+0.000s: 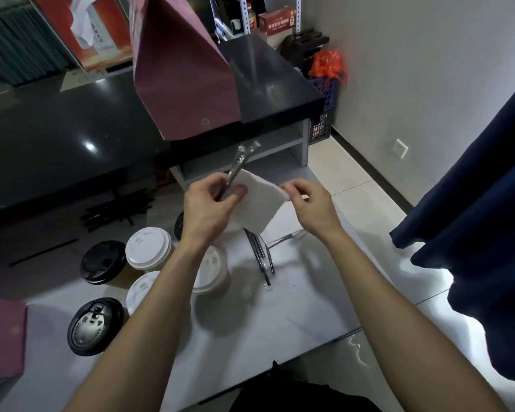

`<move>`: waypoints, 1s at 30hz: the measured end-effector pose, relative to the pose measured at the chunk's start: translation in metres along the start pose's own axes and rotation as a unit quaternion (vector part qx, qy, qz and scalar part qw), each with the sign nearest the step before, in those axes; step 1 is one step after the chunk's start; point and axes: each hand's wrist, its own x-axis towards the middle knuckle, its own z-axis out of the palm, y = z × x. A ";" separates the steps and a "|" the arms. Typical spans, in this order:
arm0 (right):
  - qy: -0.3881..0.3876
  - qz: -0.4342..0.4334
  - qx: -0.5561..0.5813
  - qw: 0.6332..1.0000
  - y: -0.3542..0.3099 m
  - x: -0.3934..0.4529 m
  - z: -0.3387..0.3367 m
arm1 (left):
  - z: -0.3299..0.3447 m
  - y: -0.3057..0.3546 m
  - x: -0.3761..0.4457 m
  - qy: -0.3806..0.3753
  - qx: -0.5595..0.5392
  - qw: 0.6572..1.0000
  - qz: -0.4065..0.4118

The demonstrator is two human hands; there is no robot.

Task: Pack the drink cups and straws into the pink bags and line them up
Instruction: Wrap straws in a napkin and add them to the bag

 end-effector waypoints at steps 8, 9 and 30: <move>-0.158 -0.020 -0.354 0.922 0.065 -0.004 0.033 | -0.029 0.007 -0.003 0.056 -0.060 0.997 0.005; -0.147 -0.028 -0.355 0.923 0.067 -0.004 0.034 | -0.031 0.008 -0.004 0.056 -0.065 0.996 0.005; -0.089 0.004 0.122 0.989 -0.077 0.008 -0.013 | -0.026 0.028 0.004 -0.102 -0.013 0.993 0.054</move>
